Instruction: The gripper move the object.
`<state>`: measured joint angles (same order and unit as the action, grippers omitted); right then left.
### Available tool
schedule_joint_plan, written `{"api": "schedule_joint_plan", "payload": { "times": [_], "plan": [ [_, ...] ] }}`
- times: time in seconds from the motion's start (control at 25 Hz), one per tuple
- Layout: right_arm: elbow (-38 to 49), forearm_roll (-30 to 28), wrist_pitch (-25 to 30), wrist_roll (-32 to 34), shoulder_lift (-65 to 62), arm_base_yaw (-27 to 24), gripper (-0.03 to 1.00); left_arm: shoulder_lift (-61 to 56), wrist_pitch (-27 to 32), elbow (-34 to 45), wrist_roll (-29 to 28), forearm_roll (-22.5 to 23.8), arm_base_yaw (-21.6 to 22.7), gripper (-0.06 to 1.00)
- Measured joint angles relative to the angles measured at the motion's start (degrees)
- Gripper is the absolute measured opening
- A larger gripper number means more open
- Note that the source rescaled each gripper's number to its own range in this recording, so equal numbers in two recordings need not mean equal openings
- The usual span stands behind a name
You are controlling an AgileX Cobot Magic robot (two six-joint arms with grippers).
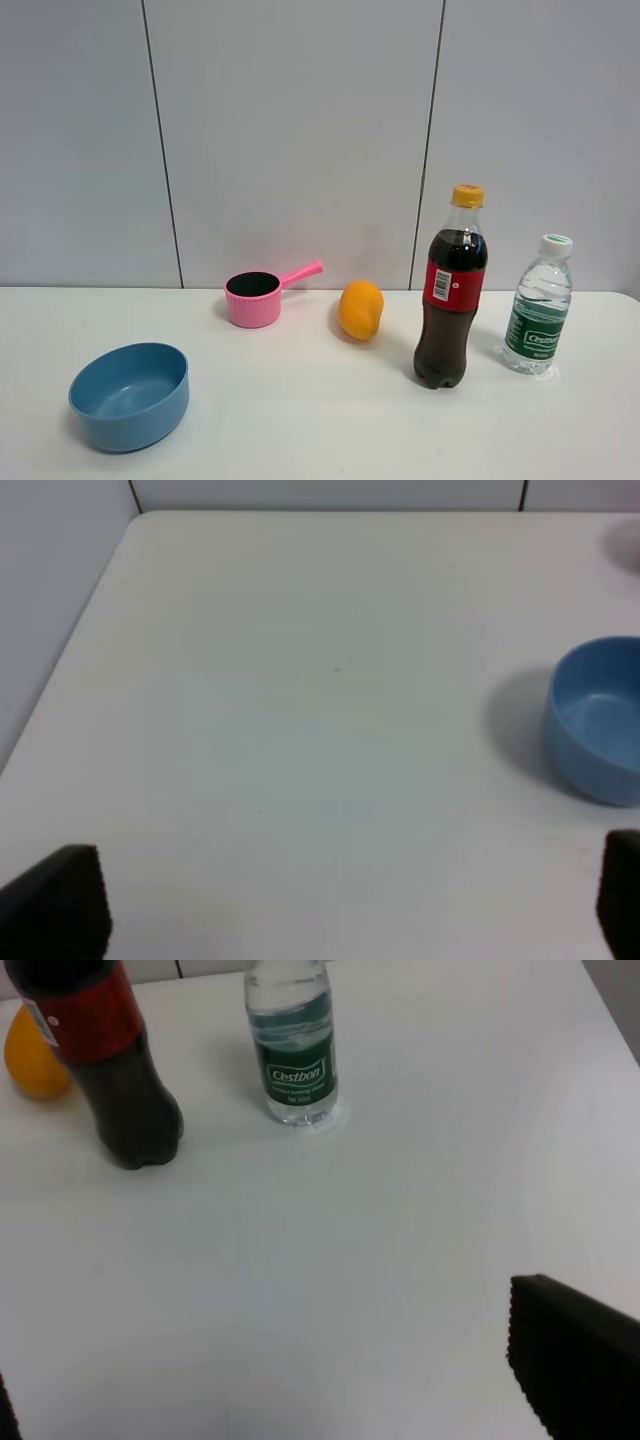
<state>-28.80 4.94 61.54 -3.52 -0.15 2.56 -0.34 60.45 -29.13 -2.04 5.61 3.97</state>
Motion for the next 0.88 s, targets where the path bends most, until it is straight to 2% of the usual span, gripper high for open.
{"api": "schedule_joint_plan", "payload": {
  "times": [0.28, 0.88],
  "plan": [
    [0.0, -0.1, 0.0, 0.2, 0.0, -8.4, 0.99, 0.0, 0.0, 0.0, 0.0, 0.1, 0.0, 1.00],
    [0.0, -0.2, 0.0, 0.4, 0.0, -9.0, 0.99, 0.0, 0.0, 0.0, 0.1, 0.1, 0.0, 1.00]
  ]
}}
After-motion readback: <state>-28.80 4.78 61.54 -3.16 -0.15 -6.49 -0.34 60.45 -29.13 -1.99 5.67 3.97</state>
